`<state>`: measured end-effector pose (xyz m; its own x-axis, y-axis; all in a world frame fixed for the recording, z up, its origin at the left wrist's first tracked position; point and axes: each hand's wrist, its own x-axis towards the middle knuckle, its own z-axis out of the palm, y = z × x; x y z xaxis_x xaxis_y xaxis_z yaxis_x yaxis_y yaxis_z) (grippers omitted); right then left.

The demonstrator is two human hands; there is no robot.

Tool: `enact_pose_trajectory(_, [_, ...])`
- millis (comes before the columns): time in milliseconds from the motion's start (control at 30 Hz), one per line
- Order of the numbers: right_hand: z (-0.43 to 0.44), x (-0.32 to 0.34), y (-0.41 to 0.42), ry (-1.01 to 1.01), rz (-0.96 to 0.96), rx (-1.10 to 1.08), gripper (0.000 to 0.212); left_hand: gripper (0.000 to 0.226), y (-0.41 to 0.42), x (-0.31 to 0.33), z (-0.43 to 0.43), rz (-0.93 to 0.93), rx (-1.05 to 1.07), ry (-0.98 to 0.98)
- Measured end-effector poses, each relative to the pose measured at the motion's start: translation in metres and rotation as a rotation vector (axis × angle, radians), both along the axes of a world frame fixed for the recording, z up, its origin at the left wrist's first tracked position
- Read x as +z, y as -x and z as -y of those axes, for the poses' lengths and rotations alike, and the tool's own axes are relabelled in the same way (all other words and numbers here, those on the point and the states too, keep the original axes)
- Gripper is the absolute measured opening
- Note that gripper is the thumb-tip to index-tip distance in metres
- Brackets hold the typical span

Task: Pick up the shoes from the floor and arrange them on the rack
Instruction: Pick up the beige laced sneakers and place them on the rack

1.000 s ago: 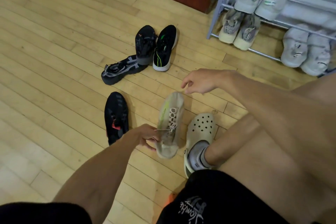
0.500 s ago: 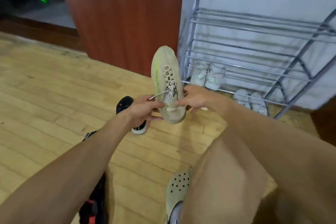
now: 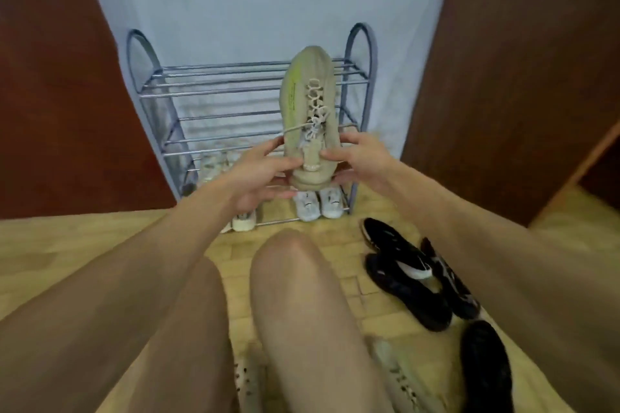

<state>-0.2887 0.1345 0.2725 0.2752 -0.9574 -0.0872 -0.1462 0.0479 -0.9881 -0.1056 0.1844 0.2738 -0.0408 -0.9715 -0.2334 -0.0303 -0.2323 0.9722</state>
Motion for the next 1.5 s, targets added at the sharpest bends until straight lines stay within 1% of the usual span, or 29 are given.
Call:
enact_pose_trajectory(67, [-0.007,-0.015,0.042,-0.029,0.016,-0.041,0.019,0.061,0.038,-0.009,0.005,0.013,-0.033,-0.031])
enact_pose_trajectory(100, [-0.011,-0.022,0.062,-0.043,0.016,-0.061,0.018,0.059,0.056,-0.015,0.007,0.024,-0.047,-0.053])
enact_pose_trajectory(200, [-0.027,-0.047,0.116,-0.111,0.012,-0.102,0.012,0.040,0.107,-0.040,0.007,0.024,-0.084,-0.156])
enact_pose_trajectory(333, [-0.049,-0.097,0.173,-0.257,0.012,-0.221,0.033,0.035,0.164,-0.088,0.004,0.016,-0.078,-0.297])
enact_pose_trajectory(400, [-0.062,-0.131,0.195,-0.348,-0.012,-0.294,0.032,0.031,0.187,-0.115,-0.003,0.011,-0.084,-0.360])
enact_pose_trajectory(467, [-0.079,-0.175,0.216,-0.440,-0.129,-0.348,0.027,0.029,0.204,-0.144,-0.012,0.009,-0.101,-0.426])
enact_pose_trajectory(533, [-0.101,-0.220,0.232,-0.548,-0.276,-0.344,0.032,0.017,0.212,-0.170,-0.023,0.023,-0.103,-0.477])
enact_pose_trajectory(600, [-0.126,-0.263,0.243,-0.650,-0.443,-0.304,0.034,0.011,0.212,-0.188,-0.030,0.069,-0.124,-0.515])
enact_pose_trajectory(700, [-0.166,-0.313,0.247,-0.805,-0.640,-0.201,0.037,0.013,0.200,-0.204,-0.028,0.153,-0.167,-0.534])
enact_pose_trajectory(800, [-0.198,-0.342,0.234,-0.811,-0.825,-0.084,0.038,0.021,0.184,-0.216,-0.027,0.177,-0.175,-0.567])
enact_pose_trajectory(867, [-0.209,-0.362,0.221,-0.775,-0.965,0.063,0.044,0.029,0.179,-0.222,-0.028,0.164,-0.166,-0.605])
enact_pose_trajectory(900, [-0.212,-0.369,0.213,-0.757,-1.020,0.092,0.048,0.032,0.178,-0.224,-0.028,0.146,-0.160,-0.619])
enact_pose_trajectory(967, [-0.218,-0.380,0.201,-0.780,-1.060,0.056,0.057,0.036,0.178,-0.226,-0.027,0.110,-0.134,-0.628])
enact_pose_trajectory(1067, [-0.223,-0.385,0.194,-0.788,-1.027,-0.058,0.068,0.035,0.180,-0.227,-0.025,0.070,-0.113,-0.648])
enact_pose_trajectory(1167, [-0.228,-0.386,0.196,-0.770,-0.979,-0.099,0.081,0.031,0.182,-0.225,-0.025,0.042,-0.091,-0.642])
enact_pose_trajectory(1233, [-0.227,-0.383,0.195,-0.890,-0.872,-0.099,0.090,0.031,0.183,-0.223,-0.026,0.029,-0.080,-0.629])
enact_pose_trajectory(1267, [-0.227,-0.379,0.195,-0.974,-0.784,-0.134,0.093,0.030,0.183,-0.222,-0.027,0.026,-0.078,-0.620])
enact_pose_trajectory(1300, [-0.225,-0.373,0.195,-1.053,-0.695,-0.193,0.091,0.031,0.183,-0.220,-0.029,0.020,-0.072,-0.611])
enact_pose_trajectory(1333, [-0.224,-0.367,0.197,-1.114,-0.621,-0.245,0.082,0.032,0.183,-0.219,-0.030,0.013,-0.065,-0.601])
enact_pose_trajectory(1400, [-0.221,-0.359,0.203,-1.177,-0.528,-0.267,0.052,0.034,0.180,-0.215,-0.032,0.002,-0.059,-0.581])
enact_pose_trajectory(1433, [-0.219,-0.354,0.205,-1.179,-0.523,-0.246,0.041,0.034,0.177,-0.213,-0.034,-0.004,-0.057,-0.576])
enact_pose_trajectory(1500, [-0.214,-0.344,0.209,-1.153,-0.545,-0.216,0.034,0.031,0.171,-0.208,-0.038,-0.019,-0.053,-0.570])
